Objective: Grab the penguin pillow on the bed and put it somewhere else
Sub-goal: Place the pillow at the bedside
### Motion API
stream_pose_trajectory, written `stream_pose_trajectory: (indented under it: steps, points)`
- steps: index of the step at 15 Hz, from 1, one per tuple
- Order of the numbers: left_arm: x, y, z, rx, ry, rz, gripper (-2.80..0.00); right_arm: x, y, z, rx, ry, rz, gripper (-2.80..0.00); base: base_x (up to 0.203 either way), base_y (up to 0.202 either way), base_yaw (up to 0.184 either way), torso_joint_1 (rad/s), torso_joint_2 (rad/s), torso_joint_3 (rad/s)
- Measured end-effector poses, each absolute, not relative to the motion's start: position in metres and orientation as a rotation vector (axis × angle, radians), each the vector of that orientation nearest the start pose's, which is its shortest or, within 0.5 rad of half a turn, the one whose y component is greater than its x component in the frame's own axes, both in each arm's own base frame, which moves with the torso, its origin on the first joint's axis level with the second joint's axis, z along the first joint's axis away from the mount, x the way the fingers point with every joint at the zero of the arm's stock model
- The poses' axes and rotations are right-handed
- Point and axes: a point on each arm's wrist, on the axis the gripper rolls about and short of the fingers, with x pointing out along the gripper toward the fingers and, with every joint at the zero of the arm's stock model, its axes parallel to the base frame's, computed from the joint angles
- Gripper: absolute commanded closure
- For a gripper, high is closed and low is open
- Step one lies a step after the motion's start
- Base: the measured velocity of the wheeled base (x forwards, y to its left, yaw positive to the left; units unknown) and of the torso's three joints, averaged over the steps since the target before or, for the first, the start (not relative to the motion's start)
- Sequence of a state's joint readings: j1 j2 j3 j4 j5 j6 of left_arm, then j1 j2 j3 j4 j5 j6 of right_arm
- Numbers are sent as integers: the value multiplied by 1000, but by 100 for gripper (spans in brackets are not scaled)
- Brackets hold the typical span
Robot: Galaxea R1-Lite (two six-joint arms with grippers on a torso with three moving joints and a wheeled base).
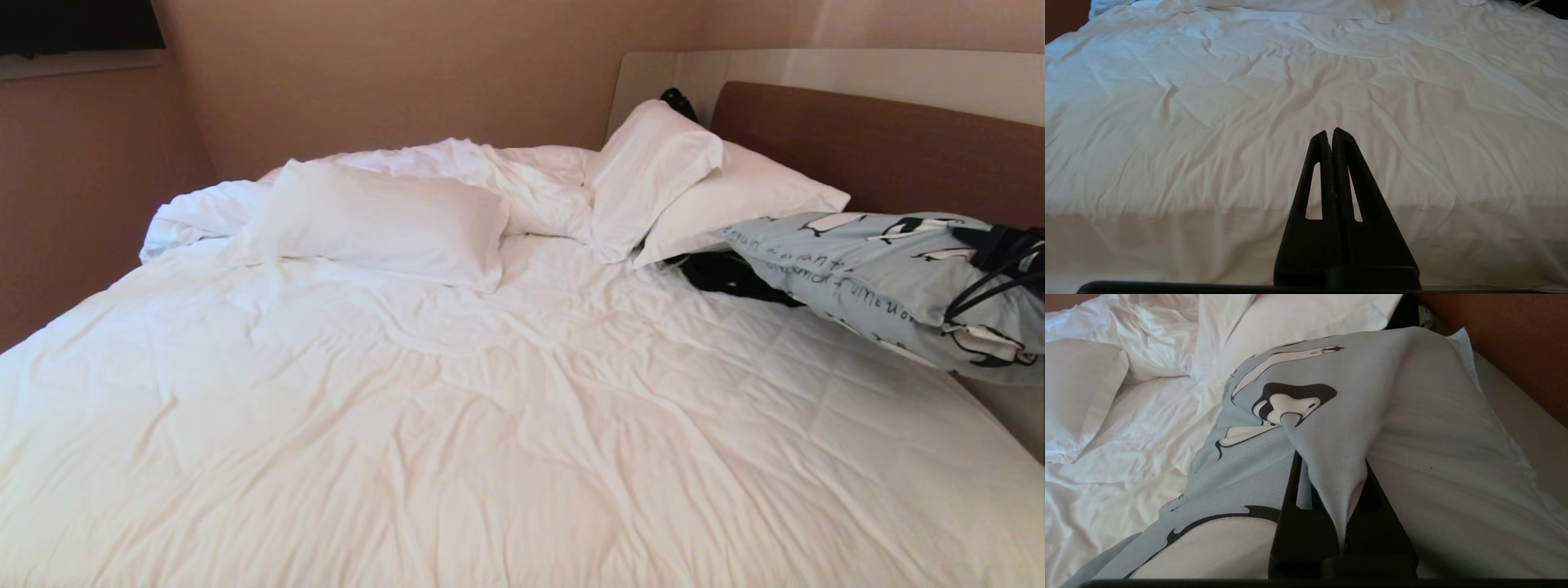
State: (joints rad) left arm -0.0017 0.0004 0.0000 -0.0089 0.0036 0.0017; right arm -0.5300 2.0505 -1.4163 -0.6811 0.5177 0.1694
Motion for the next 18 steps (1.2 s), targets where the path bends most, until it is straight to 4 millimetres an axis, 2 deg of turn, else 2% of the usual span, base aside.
stream_pose_trajectory:
  steps: [6,13,18]
  points:
    - [-23,0,76,1,-9,2,0,389,-225,203,163,-9,2,0,0,0,0,0,0,0]
    - [-23,0,76,2,-9,2,0,394,-250,178,180,22,-39,0,0,0,0,0,0,0]
    - [-23,0,76,1,-9,2,0,404,-257,157,182,49,-43,0,0,0,0,0,0,0]
